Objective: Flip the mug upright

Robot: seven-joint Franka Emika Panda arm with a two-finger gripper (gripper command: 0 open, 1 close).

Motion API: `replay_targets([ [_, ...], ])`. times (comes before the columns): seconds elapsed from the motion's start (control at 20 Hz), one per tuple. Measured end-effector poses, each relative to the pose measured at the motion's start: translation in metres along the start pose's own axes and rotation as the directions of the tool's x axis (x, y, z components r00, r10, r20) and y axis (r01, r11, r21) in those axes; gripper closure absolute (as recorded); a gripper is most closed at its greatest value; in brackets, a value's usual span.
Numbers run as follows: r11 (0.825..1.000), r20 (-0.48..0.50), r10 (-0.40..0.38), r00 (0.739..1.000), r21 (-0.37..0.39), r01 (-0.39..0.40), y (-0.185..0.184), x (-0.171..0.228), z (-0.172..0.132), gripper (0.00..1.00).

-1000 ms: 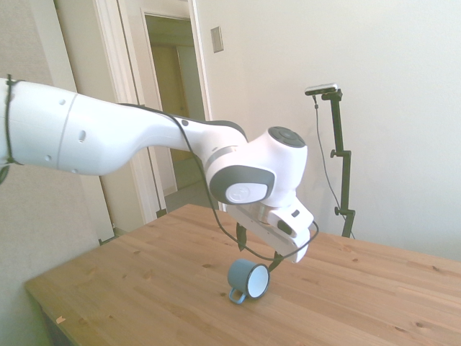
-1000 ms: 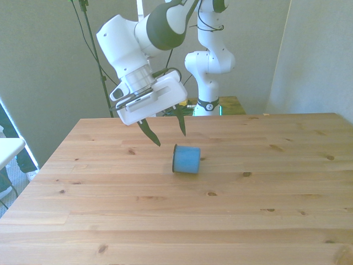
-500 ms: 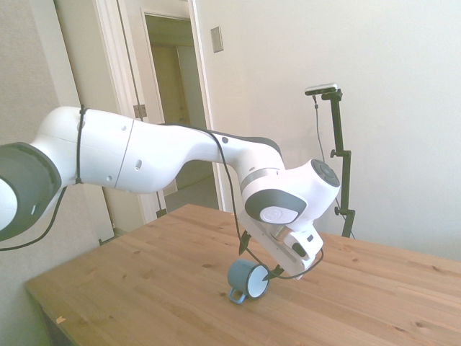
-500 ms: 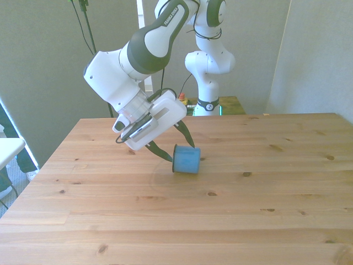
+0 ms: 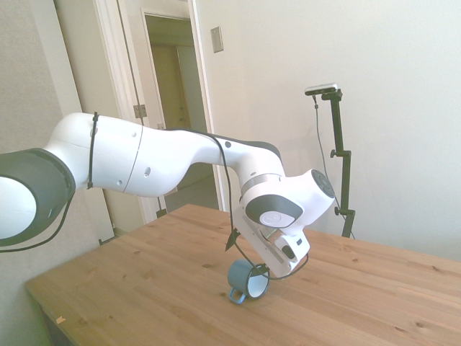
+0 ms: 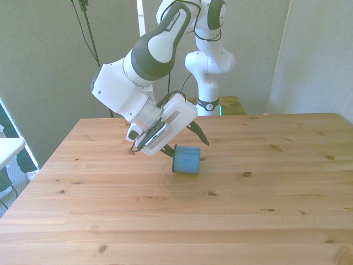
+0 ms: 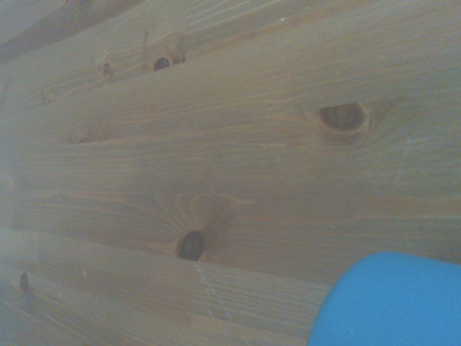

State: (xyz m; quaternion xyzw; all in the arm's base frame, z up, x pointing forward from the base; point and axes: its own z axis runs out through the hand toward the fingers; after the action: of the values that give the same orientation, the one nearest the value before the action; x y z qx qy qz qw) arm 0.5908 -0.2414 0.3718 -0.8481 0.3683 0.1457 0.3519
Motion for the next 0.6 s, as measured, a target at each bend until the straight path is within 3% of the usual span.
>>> replay_targets([
  [0.6, 0.998, 0.071, 0.008, 0.997, 0.056, -0.012, 0.019, 0.005, -0.016, 0.00],
])
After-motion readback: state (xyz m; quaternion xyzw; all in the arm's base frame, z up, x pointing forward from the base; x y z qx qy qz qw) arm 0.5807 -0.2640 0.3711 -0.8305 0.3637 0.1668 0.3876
